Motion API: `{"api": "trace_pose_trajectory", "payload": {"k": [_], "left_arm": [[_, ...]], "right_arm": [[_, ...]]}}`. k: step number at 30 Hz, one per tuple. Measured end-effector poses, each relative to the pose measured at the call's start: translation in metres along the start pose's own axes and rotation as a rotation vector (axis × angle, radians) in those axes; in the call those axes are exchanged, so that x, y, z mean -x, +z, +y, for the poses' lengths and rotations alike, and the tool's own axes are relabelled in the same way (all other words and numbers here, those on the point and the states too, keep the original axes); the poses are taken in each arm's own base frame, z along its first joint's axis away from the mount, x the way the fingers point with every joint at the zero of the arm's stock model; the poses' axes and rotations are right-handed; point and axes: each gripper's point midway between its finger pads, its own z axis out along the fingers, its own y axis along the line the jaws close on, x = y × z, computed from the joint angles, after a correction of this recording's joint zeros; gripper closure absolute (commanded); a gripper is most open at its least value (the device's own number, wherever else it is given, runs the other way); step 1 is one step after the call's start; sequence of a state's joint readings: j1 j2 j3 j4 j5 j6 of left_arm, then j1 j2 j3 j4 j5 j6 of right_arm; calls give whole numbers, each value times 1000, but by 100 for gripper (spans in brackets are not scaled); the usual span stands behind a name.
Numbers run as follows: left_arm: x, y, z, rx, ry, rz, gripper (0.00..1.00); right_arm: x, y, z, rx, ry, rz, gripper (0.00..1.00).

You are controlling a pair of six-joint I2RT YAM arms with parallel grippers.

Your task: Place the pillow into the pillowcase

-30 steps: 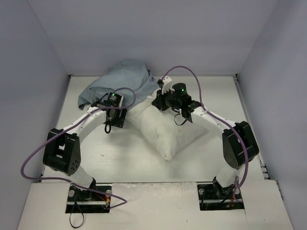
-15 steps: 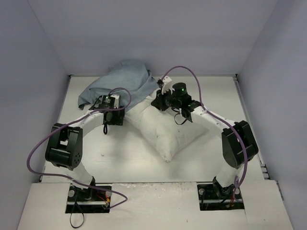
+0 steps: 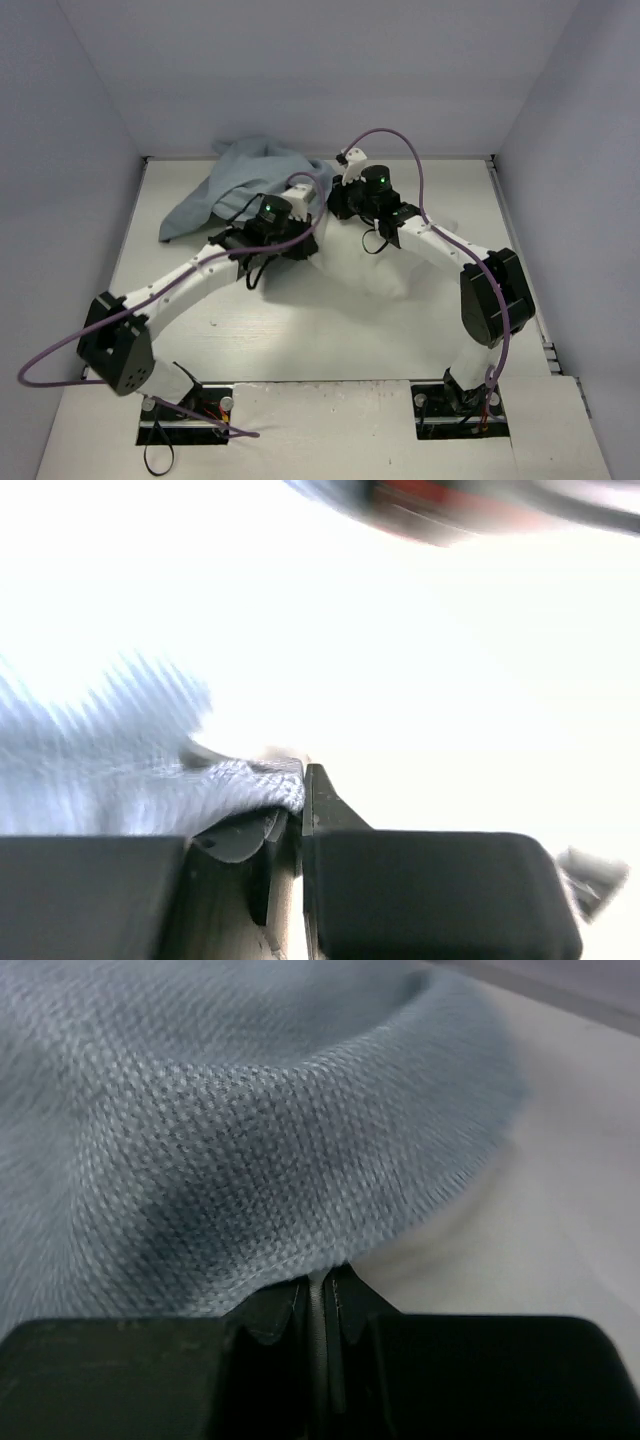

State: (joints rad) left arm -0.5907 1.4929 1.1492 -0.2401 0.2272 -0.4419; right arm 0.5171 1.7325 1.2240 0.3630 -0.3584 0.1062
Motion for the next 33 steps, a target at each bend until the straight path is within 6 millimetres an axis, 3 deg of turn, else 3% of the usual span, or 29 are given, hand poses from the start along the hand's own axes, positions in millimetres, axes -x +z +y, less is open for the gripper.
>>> {"api": "trace_pose_trajectory", "payload": {"k": [2,3,5,9,10,11,14,16,19,20,23,26,29,33], "left_arm": [[0,-20,-55,-131,29,-31,100],[-5,-30,-72,-176,33,-26,100],[-7,-38,-83,-212,22,-20,100],[-27,-26,-71,-183,-19,47,100],[-34,-22,-67,-168,-25,75,94],[-40,-19,-65,-157,-29,97,69],[-52,-17,-60,-132,-42,143,43],[-53,-21,-59,-117,-50,150,37],[-42,-36,-58,-61,-55,136,33],[-32,-42,-59,-45,-56,111,27],[4,-69,-62,-1,-70,-4,26],[28,-97,-50,79,-84,-122,26],[33,-108,-30,181,-87,-167,26],[17,-88,-3,287,-83,-107,26]], "right_arm": [[3,-2,-21,-79,10,-8,100],[6,-3,-29,-106,12,-17,100],[11,-1,-34,-123,9,-36,100],[1,11,-17,-77,1,-21,100],[-2,13,-14,-69,-1,-17,100],[-5,14,-10,-56,-6,-13,100],[-9,15,-4,-33,-13,-15,100],[-16,15,-4,-31,-12,-9,100],[-22,14,-5,-32,-12,-11,100],[-23,14,-5,-34,-12,-15,100],[-24,11,-6,-48,-12,-24,100],[-23,6,-7,-82,-5,-36,100],[-27,-1,-8,-131,14,-44,100],[-31,-10,-17,-215,58,-64,100]]}}
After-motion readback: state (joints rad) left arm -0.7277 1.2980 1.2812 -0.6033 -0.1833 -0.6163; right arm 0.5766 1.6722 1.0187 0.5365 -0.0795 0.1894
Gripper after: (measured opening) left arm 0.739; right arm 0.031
